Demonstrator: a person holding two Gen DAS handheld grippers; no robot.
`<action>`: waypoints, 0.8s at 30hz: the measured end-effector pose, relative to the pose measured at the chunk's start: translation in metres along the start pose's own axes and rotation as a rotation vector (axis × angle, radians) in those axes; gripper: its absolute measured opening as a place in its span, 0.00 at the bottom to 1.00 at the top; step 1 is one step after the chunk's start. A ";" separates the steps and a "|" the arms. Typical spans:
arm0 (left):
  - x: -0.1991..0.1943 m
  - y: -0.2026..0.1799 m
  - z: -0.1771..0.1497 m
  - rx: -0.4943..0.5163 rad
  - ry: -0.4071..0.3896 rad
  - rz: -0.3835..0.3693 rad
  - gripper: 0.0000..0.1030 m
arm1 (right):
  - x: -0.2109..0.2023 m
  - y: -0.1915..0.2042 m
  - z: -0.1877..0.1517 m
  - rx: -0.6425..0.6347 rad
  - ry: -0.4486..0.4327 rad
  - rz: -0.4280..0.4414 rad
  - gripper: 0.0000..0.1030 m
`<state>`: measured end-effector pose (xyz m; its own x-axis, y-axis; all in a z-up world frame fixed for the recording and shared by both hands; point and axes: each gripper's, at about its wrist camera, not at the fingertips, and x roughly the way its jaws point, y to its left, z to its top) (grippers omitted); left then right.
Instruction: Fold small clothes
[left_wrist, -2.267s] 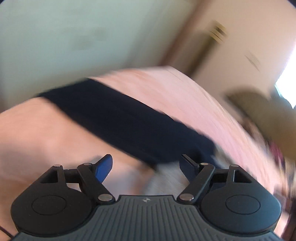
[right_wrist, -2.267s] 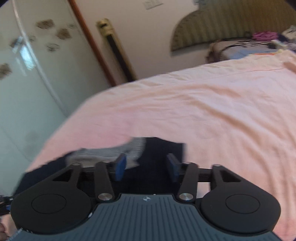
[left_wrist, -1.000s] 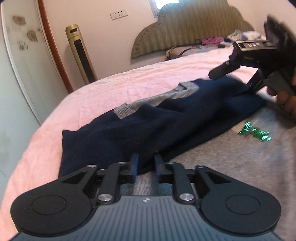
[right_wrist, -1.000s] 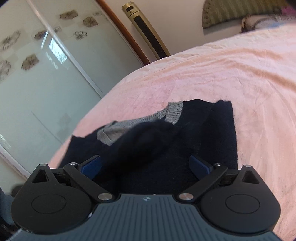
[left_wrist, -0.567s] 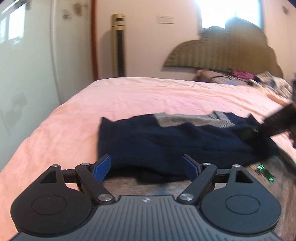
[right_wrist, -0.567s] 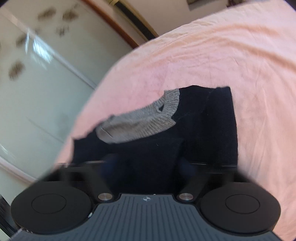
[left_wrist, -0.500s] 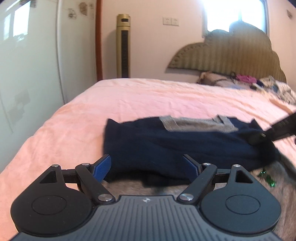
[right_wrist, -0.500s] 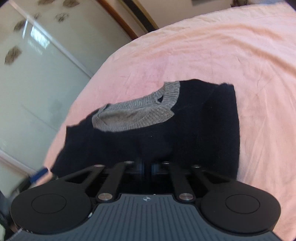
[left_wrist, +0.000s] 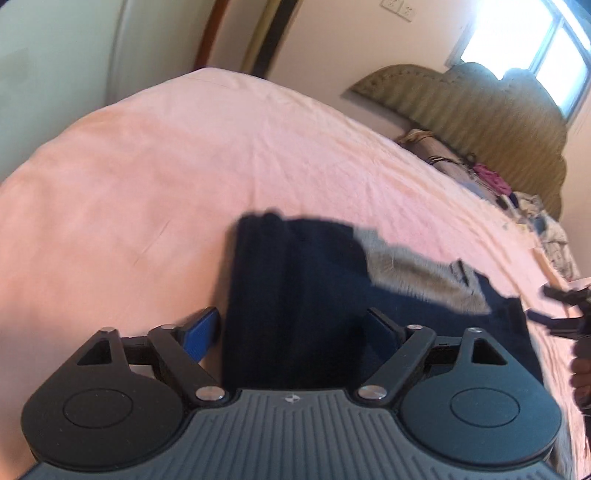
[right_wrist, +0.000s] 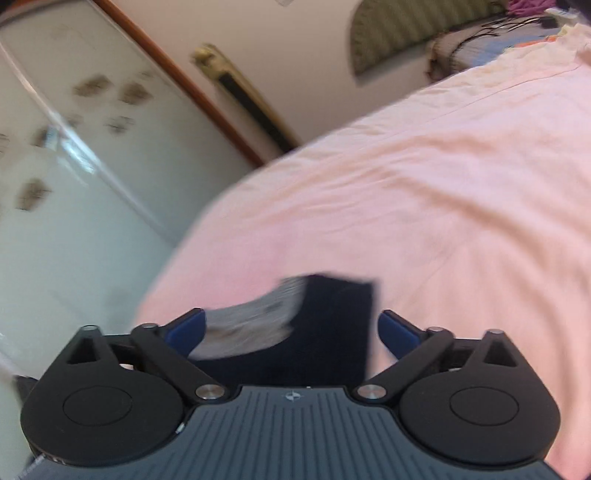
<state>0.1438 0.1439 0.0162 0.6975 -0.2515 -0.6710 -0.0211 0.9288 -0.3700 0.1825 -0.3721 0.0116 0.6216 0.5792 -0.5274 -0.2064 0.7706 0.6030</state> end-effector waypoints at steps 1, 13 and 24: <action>0.006 -0.001 0.006 0.006 0.008 -0.004 0.84 | 0.013 -0.004 0.005 -0.001 0.043 0.002 0.87; 0.032 -0.064 0.013 0.337 -0.014 0.259 0.07 | 0.050 0.008 0.004 -0.129 0.140 -0.019 0.12; 0.041 -0.121 0.090 0.403 -0.182 0.250 0.07 | 0.022 0.008 0.090 -0.125 -0.013 -0.031 0.09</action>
<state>0.2397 0.0455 0.0918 0.8205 0.0098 -0.5715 0.0503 0.9947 0.0892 0.2621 -0.3770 0.0588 0.6385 0.5519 -0.5364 -0.2789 0.8155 0.5071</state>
